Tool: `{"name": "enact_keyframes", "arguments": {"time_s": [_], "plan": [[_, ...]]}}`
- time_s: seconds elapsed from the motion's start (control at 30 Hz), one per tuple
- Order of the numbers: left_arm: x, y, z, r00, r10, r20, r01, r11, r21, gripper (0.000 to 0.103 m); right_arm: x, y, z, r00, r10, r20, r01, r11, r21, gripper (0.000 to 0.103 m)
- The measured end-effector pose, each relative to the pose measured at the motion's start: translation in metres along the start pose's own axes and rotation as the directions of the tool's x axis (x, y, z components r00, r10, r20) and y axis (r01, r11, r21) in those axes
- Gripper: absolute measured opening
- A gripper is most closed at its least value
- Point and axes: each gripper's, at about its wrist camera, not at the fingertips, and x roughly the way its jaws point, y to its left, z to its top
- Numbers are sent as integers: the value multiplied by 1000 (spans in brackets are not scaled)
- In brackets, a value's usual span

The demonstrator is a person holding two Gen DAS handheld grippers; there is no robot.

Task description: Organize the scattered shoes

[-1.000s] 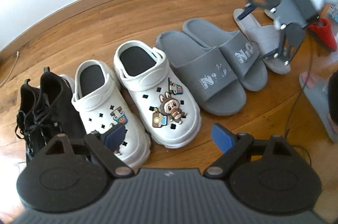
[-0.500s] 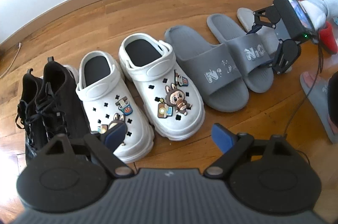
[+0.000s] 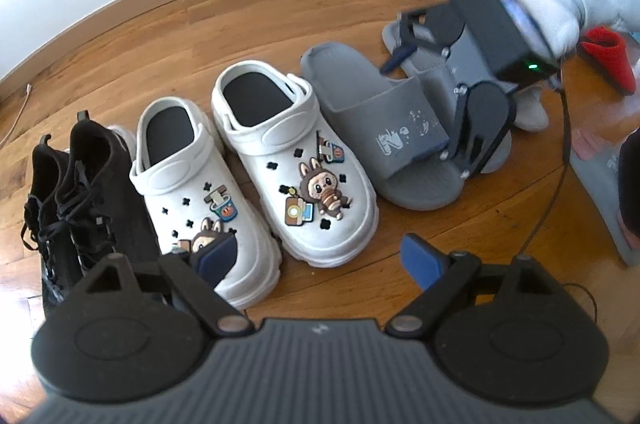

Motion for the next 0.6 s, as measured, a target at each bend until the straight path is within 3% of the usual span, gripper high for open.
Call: {"name": "enact_keyframes", "arguments": {"time_s": [0.03, 0.2, 0.4, 0.47, 0.6], "plan": [[1, 1, 0, 1000, -1, -3, 1, 1000, -4, 89, 2, -1, 0, 1000, 9, -15, -9, 999, 40, 89], [3, 3, -2, 1000, -7, -17, 6, 1000, -21, 89, 2, -7, -4, 999, -10, -38, 17, 984, 175, 88], [1, 1, -1, 1000, -7, -16, 7, 1000, -28, 89, -3, -11, -8, 999, -3, -52, 15, 971, 238, 89], [3, 0, 0, 1000, -10, -19, 9, 1000, -27, 89, 0, -18, -9, 997, -4, -74, 28, 944, 329, 89], [4, -3, 3, 1000, -16, -19, 15, 1000, -18, 89, 1, -20, -11, 998, -10, -55, 30, 927, 374, 90]]}}
